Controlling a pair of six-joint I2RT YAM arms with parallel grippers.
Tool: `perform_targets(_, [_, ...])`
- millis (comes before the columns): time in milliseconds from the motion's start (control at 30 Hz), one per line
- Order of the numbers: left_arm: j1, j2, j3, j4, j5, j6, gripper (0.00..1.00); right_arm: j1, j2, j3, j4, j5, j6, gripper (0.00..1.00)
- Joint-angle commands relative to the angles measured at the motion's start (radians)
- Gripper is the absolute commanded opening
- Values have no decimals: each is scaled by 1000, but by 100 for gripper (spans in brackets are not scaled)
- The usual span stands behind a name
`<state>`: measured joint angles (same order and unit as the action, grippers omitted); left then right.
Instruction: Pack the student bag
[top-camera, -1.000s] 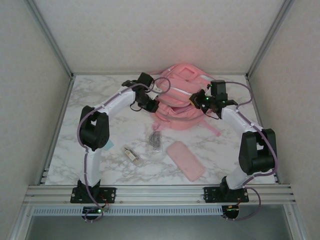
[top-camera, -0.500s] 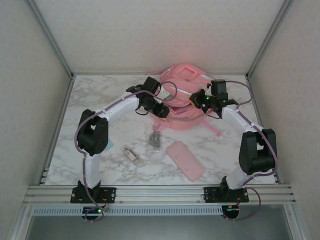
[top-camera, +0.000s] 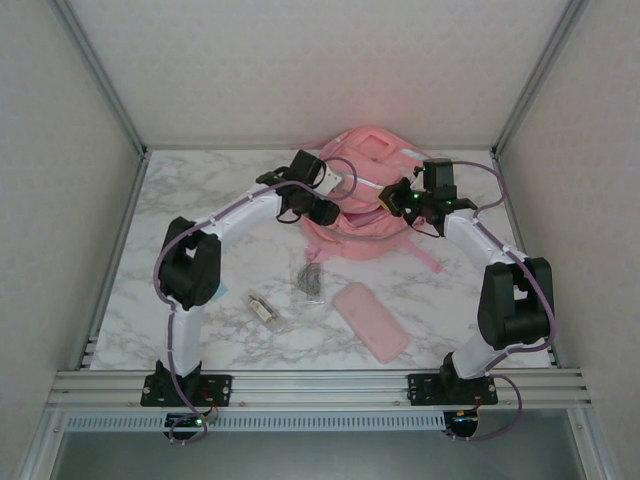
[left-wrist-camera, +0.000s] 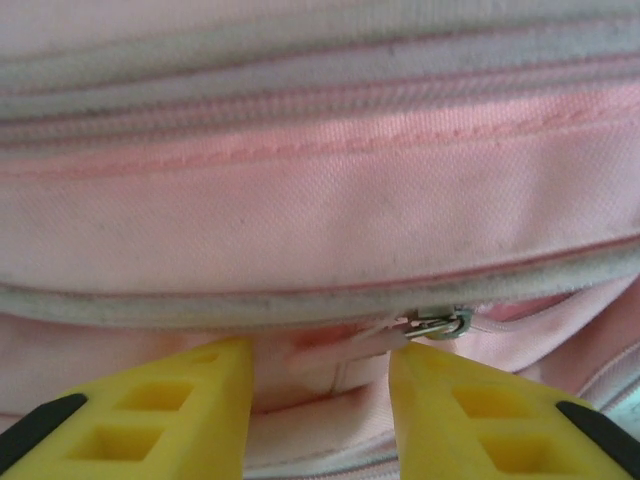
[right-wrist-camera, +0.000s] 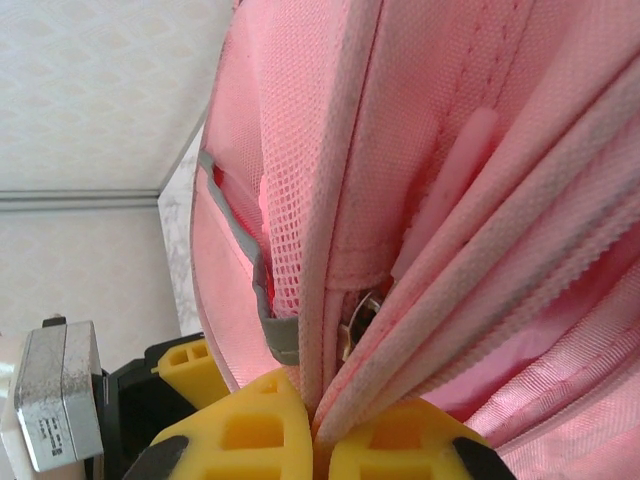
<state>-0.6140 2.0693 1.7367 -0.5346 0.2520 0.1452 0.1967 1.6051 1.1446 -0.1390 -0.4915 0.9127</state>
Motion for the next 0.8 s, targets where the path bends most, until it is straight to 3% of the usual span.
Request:
perform_targets(0, [-16,35,30,-2,15,20,43,-11,-38,51,111,-27,-13,0])
perform_targets(133, [-21,33,-10,10,14,20,45,-12,-40,48,109,-21,-17,0])
perform_targets(300, [-20,57,10,-1,34,21,41,-12,-37,48,111,-23,-14,0])
perform_targets(467, [-20,76,34,-25,64,17,24,-11,-40,47,108,-14,-13,0])
perform_targets(633, [-9,61,7,-21,66,15,0,-14,-40,41,108,-12,-13,0])
perform_targets(767, [21,14,-55,8,62,-7,0,-26,-46,30,108,-8,-11,0])
